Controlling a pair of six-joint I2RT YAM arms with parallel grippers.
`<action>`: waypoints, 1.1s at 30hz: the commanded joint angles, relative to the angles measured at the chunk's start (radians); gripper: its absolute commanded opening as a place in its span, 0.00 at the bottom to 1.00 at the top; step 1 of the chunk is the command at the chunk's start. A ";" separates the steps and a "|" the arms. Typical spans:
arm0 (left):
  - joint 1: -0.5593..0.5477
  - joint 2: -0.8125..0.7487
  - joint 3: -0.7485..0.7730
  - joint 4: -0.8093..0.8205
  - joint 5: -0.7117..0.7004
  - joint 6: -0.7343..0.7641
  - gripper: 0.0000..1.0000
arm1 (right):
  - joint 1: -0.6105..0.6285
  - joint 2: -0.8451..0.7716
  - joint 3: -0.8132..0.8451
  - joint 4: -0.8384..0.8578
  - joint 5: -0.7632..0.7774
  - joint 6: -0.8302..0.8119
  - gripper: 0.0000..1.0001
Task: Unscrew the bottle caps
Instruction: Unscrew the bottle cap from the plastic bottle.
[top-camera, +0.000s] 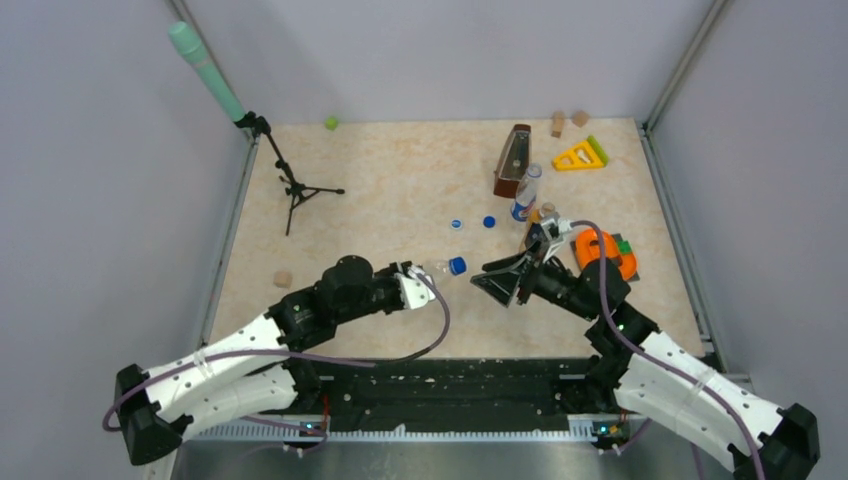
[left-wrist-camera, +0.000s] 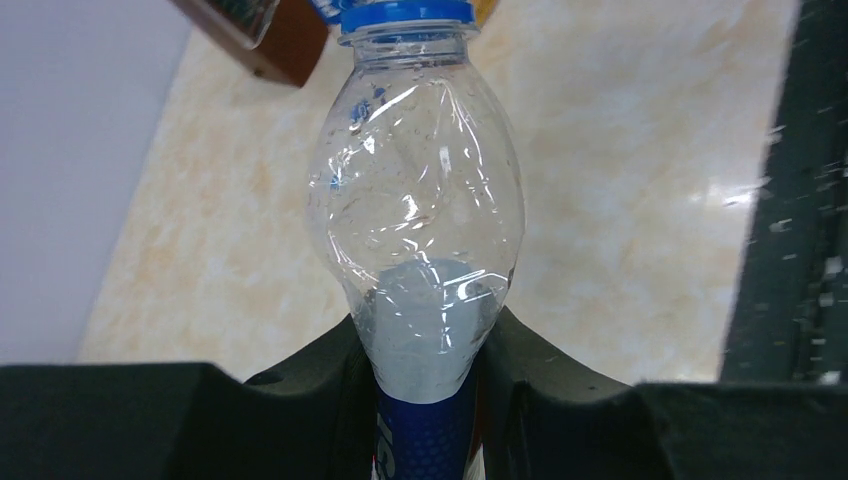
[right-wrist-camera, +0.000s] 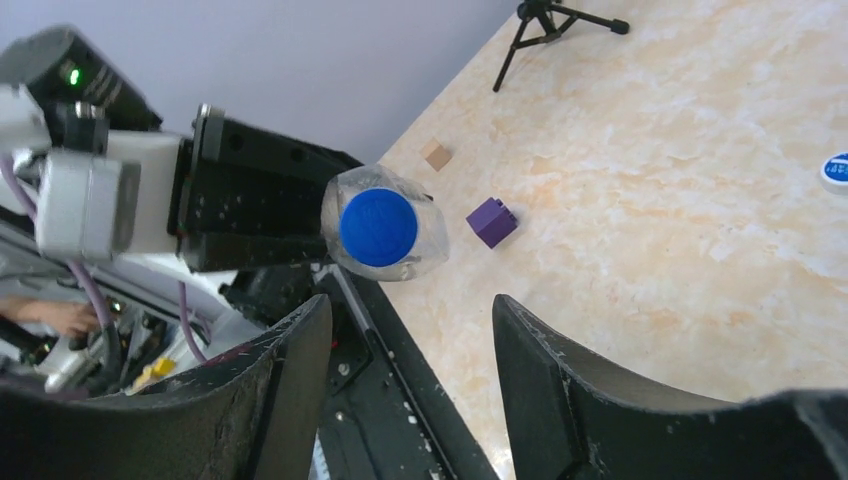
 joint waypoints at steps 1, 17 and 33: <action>-0.124 0.012 -0.027 0.079 -0.327 0.136 0.00 | 0.003 -0.008 0.040 0.025 0.108 0.106 0.59; -0.253 0.033 -0.093 0.306 -0.529 0.293 0.00 | 0.004 0.091 0.024 0.130 0.108 0.261 0.59; -0.270 0.016 -0.097 0.288 -0.539 0.278 0.00 | 0.003 0.043 0.034 0.081 0.128 0.228 0.59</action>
